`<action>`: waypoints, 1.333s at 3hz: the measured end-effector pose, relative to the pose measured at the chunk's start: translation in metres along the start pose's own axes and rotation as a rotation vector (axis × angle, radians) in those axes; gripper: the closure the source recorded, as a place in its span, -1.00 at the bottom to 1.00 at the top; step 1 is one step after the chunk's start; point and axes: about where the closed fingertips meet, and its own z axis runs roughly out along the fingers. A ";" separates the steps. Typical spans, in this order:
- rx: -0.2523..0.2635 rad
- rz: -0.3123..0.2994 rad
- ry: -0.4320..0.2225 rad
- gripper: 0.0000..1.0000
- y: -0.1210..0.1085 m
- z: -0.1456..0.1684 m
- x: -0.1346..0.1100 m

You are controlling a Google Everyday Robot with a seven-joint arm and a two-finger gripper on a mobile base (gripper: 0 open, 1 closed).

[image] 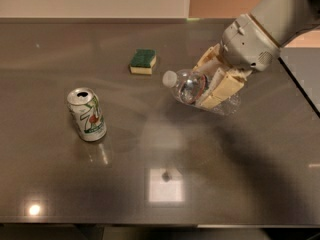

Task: Place water bottle upright

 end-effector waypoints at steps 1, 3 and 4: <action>0.038 0.056 -0.176 1.00 -0.001 -0.004 -0.010; 0.089 0.158 -0.475 1.00 -0.003 -0.015 -0.012; 0.105 0.205 -0.605 1.00 -0.003 -0.018 -0.002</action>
Offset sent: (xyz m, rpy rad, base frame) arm 0.0010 -0.0014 0.0304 0.5485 0.1319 -0.1168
